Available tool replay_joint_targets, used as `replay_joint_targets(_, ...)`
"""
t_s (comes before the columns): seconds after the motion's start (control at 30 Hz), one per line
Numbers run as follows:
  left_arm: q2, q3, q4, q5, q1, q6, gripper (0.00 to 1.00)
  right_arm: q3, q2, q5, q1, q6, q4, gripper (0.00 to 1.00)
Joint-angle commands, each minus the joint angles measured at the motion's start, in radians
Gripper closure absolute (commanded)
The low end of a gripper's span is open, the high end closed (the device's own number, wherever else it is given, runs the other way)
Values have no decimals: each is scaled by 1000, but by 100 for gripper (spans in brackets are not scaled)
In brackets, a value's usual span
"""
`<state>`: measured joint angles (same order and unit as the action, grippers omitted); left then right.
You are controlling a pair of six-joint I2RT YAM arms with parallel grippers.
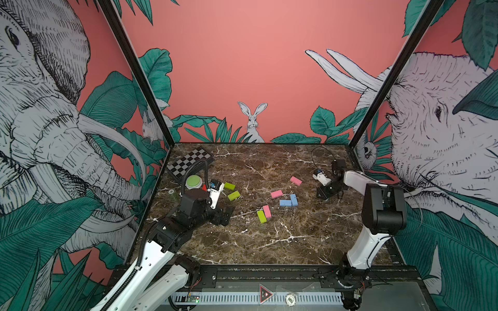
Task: Assemble the letter t with building blocks
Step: Pick up the building block from the center of the board.
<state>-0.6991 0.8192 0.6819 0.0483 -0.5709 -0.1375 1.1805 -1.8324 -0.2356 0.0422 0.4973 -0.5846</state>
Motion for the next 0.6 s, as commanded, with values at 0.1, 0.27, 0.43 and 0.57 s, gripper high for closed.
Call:
replay_joint_targets(0.1,10,-2,0,12,-4,13,1,-22,27,23,4,-3,-34,56)
replay_joint_targets(0.27,12,-2,-1,13,-4,13,1,-38,35,42,4,3,-37,57)
replay_joint_targets(0.43,13,-1,-1,13,-4,13,1,-44,24,41,4,3,-35,61)
replay_joint_targets(0.57,13,-2,0,12,-4,13,1,-39,28,43,4,17,-40,76)
